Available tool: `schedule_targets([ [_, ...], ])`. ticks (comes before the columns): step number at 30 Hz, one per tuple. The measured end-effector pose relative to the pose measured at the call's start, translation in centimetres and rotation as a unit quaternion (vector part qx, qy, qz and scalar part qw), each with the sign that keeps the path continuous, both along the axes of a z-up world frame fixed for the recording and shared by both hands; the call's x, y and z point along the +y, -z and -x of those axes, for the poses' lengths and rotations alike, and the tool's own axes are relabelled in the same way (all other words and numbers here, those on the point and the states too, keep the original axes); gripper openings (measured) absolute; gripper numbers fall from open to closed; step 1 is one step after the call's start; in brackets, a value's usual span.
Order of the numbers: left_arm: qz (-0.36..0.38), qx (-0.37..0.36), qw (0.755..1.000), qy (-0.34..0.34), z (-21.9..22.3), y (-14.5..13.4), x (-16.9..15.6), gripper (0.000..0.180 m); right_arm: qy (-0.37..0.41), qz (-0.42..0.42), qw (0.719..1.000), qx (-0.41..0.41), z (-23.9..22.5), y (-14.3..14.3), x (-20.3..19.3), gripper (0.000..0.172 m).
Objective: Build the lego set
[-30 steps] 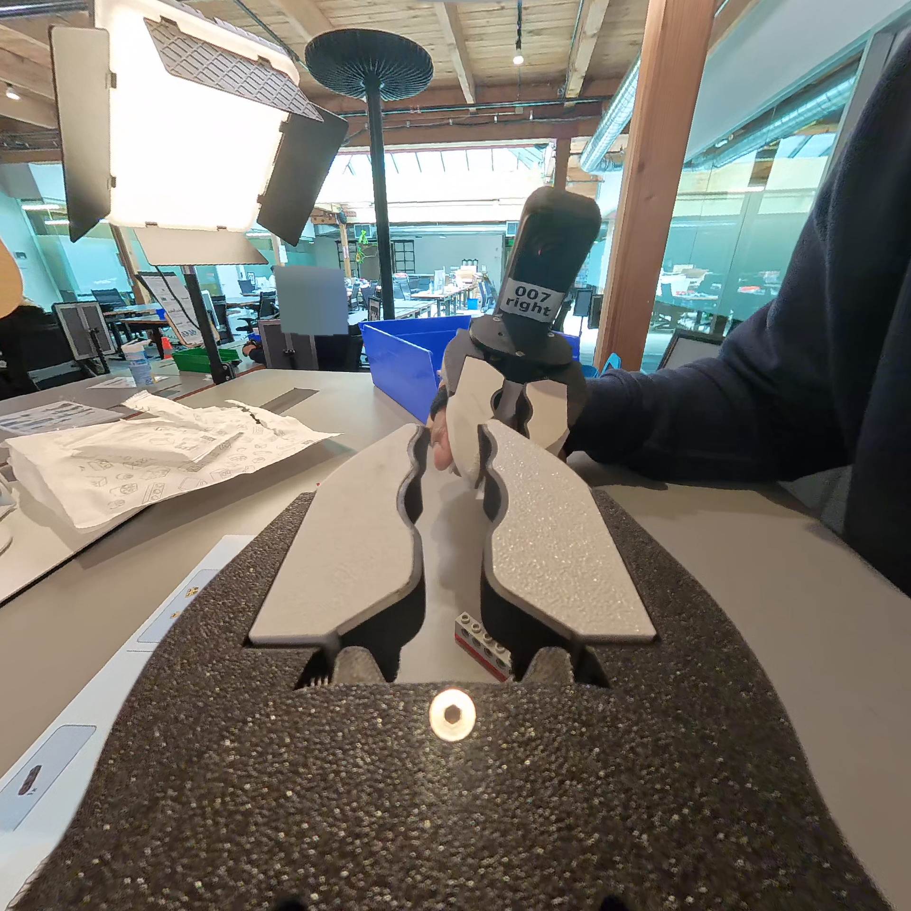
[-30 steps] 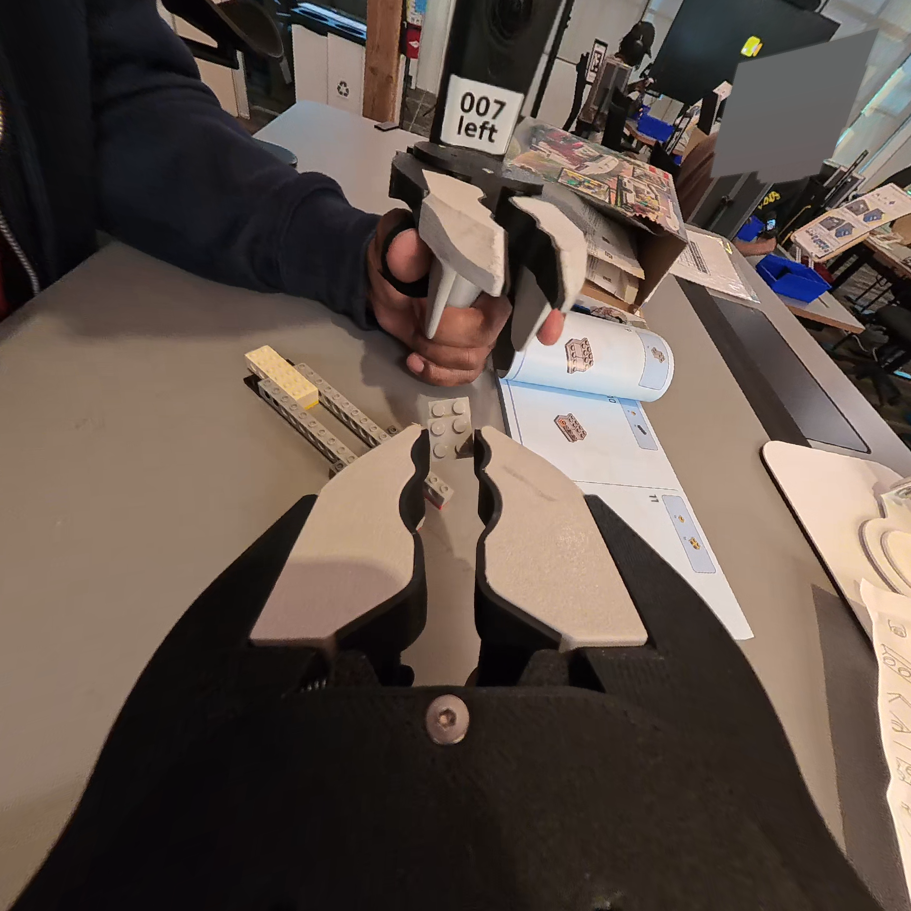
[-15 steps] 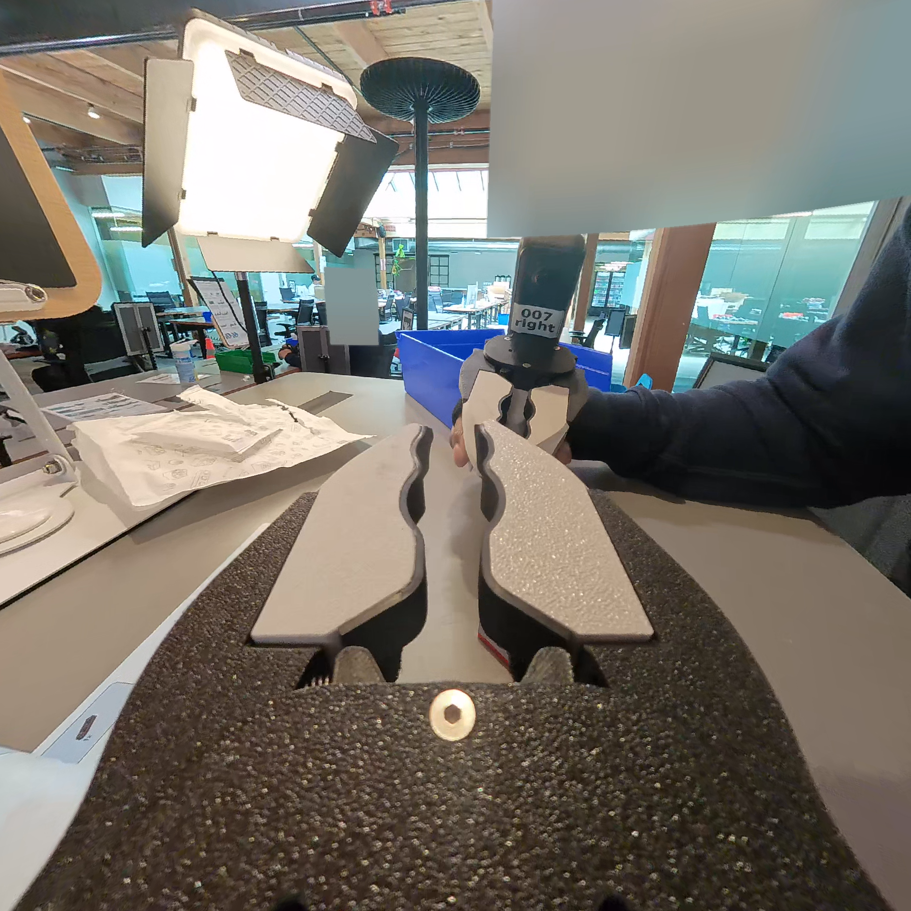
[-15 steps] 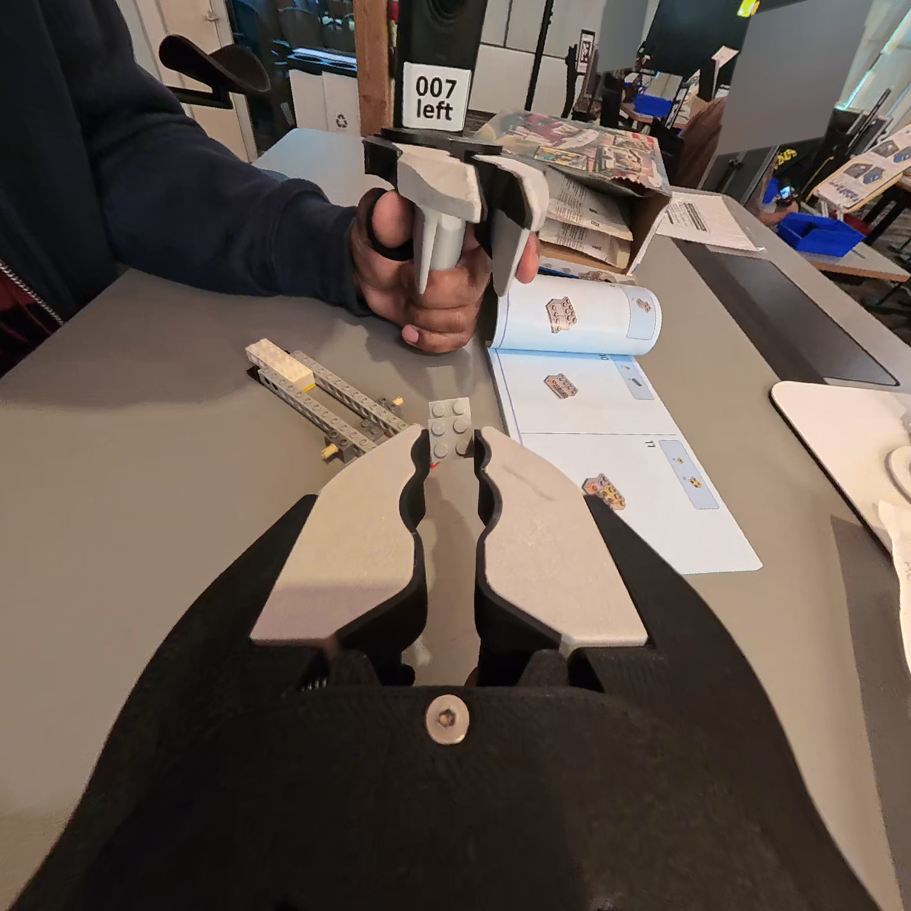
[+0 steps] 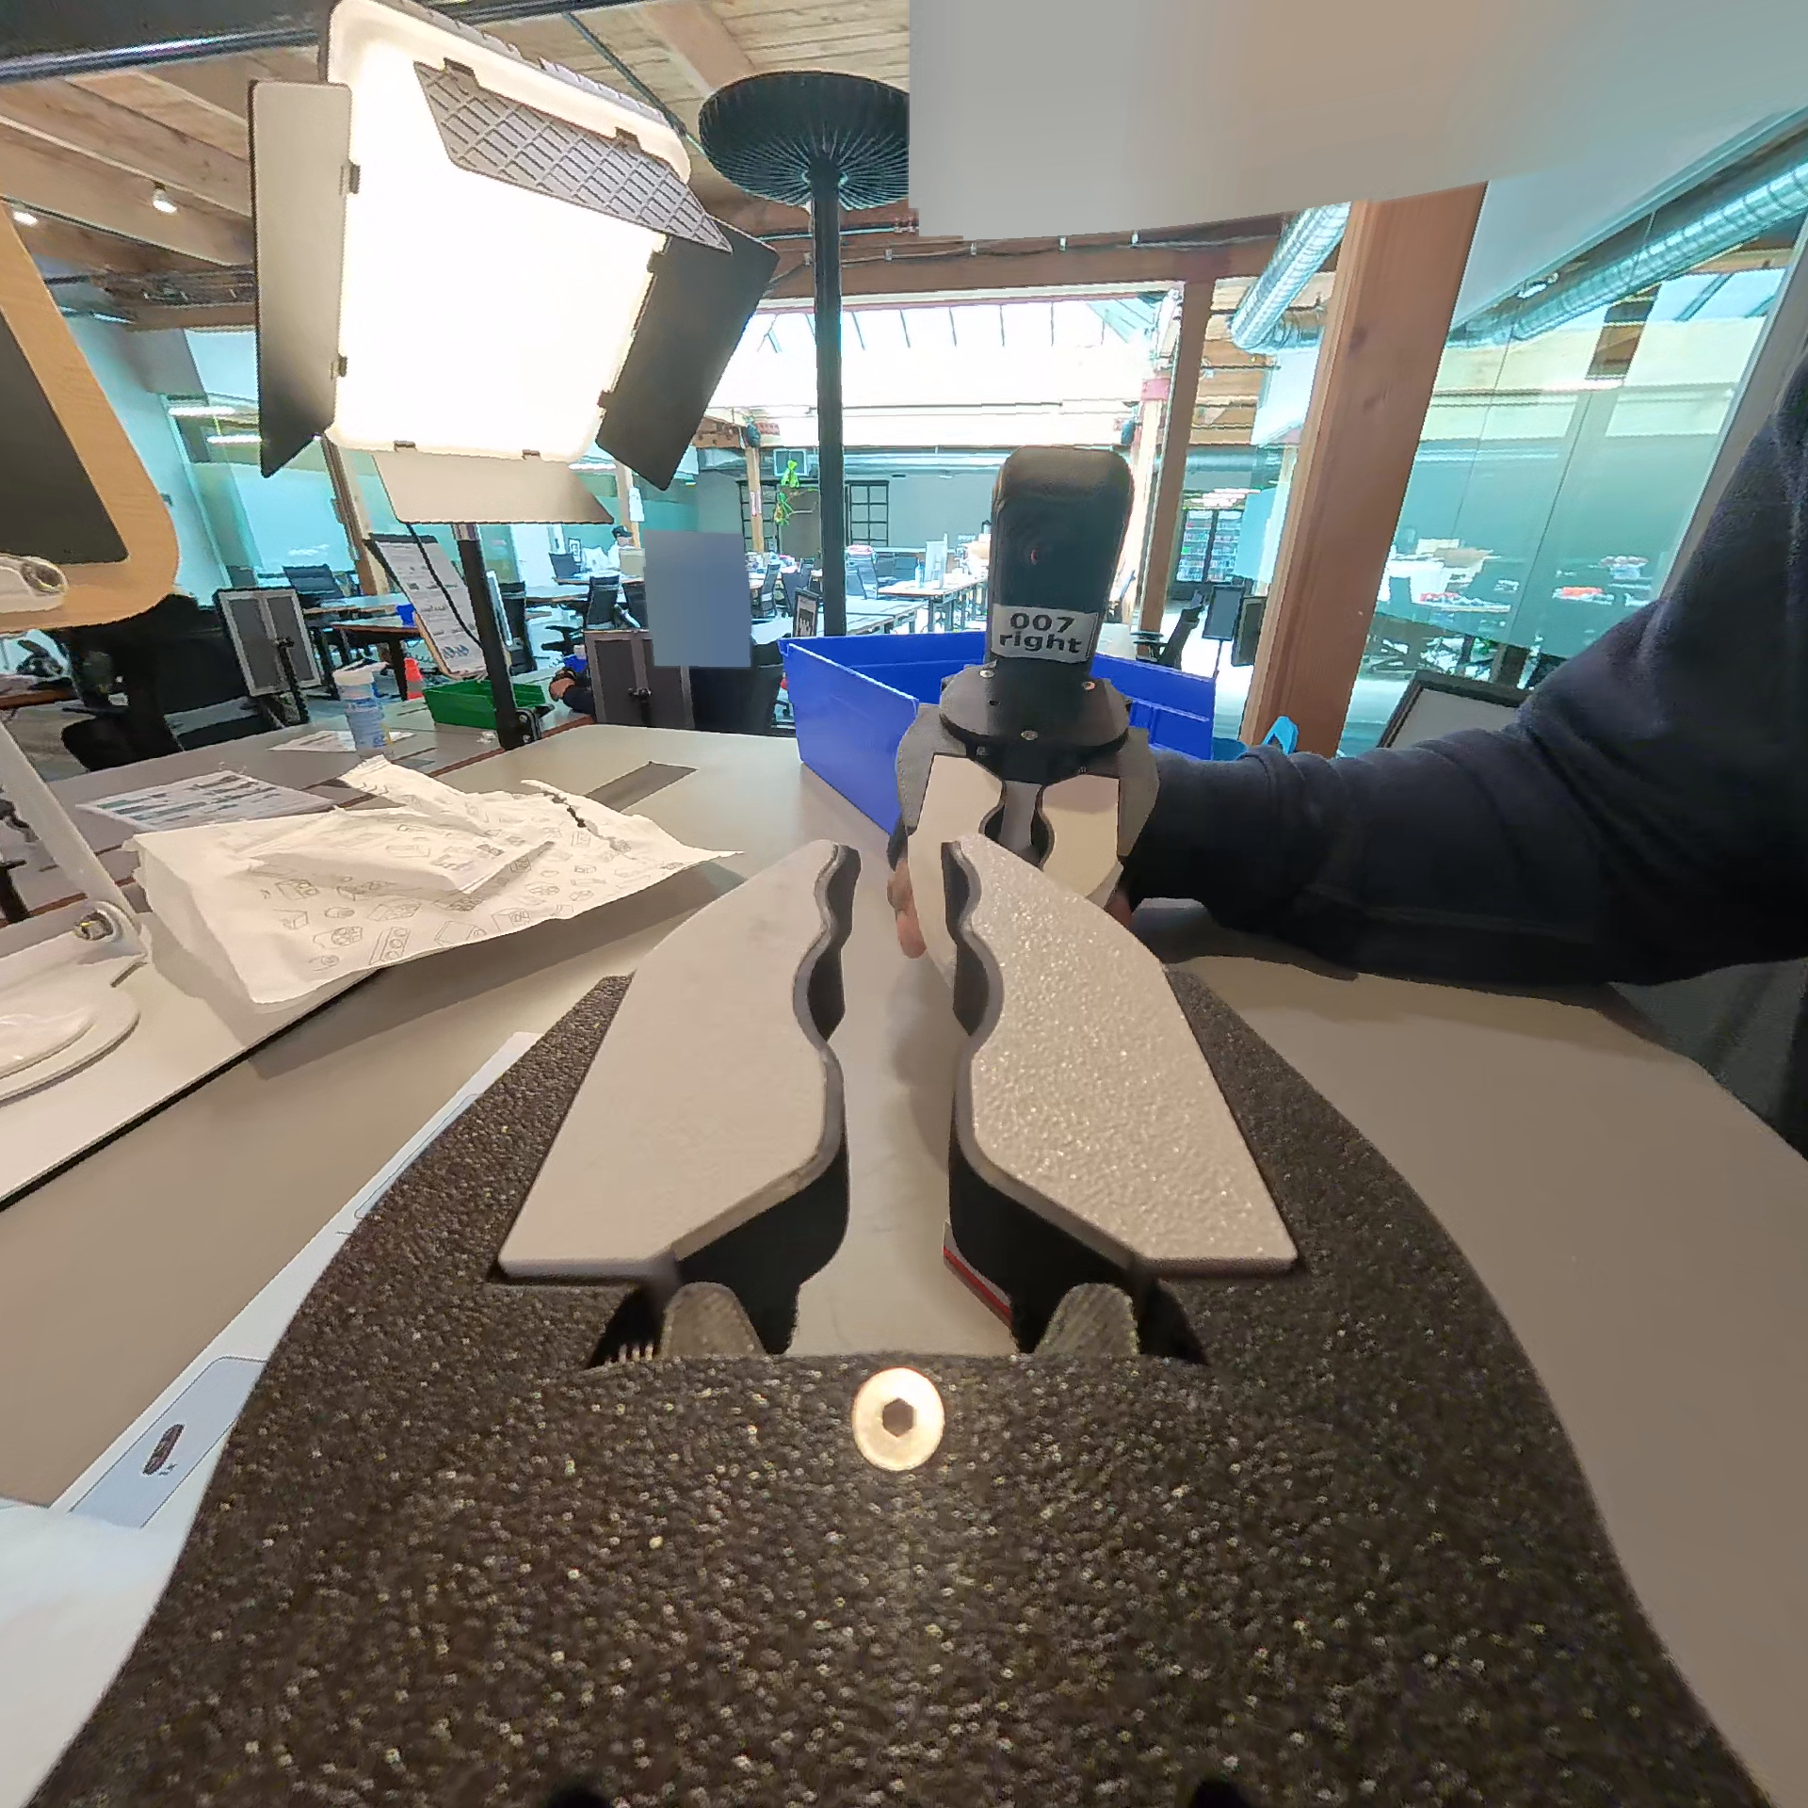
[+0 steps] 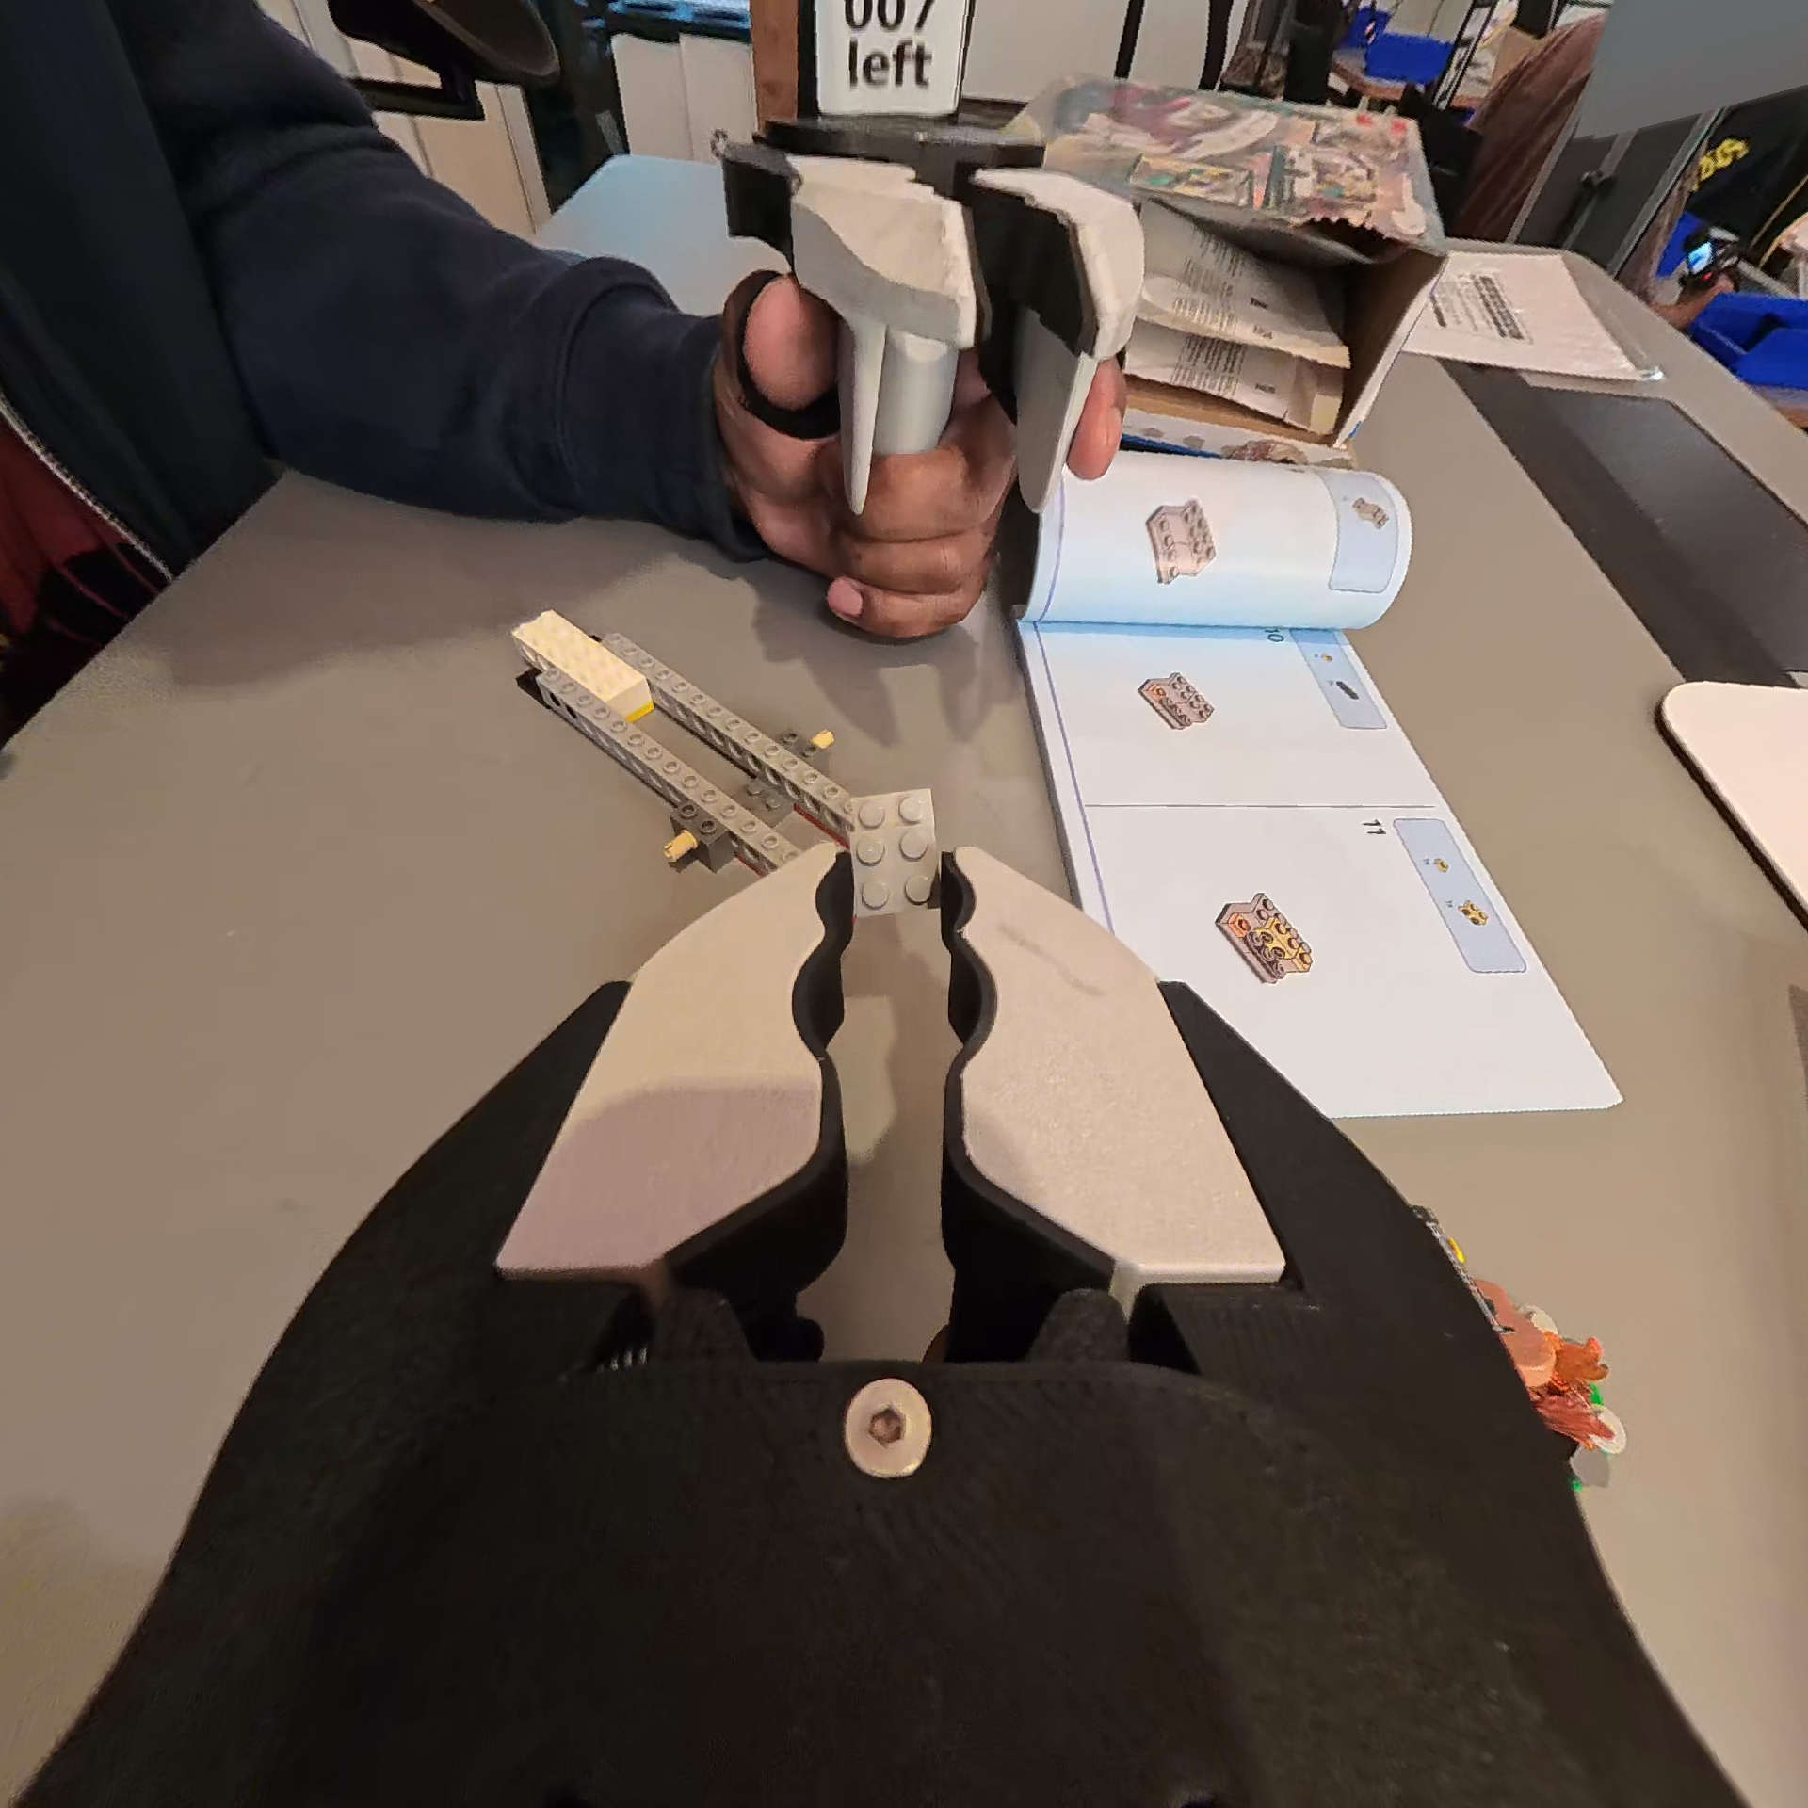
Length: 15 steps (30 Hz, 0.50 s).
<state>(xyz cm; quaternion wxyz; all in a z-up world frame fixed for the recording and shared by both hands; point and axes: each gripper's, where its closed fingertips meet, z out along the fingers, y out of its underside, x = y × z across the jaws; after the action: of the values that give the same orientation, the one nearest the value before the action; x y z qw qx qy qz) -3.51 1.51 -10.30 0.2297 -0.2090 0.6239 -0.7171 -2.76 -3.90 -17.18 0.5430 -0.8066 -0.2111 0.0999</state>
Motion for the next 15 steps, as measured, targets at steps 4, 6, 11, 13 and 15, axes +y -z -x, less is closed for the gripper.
schedule_targets([
  [4,-0.002,-0.004,1.000,0.001,0.4,0.0,0.0,0.017,0.000,0.021,1.000,-0.011,0.1,0.7,0.2,0.017],
  [6,-0.004,-0.005,1.000,0.006,0.6,0.0,-0.2,0.017,0.001,0.030,0.999,-0.012,0.1,1.0,0.4,0.017],
  [11,-0.009,-0.028,0.999,0.015,1.1,-0.5,-0.6,0.014,0.002,0.047,0.999,-0.011,0.1,1.4,0.5,0.017],
  [13,-0.009,-0.030,0.999,0.017,1.2,-0.5,-0.7,0.013,0.001,0.051,0.999,-0.014,0.1,1.5,0.6,0.017],
  [15,-0.013,-0.025,0.999,0.018,1.0,-0.3,-0.8,0.013,0.000,0.051,0.999,-0.018,0.2,1.6,0.5,0.017],
])
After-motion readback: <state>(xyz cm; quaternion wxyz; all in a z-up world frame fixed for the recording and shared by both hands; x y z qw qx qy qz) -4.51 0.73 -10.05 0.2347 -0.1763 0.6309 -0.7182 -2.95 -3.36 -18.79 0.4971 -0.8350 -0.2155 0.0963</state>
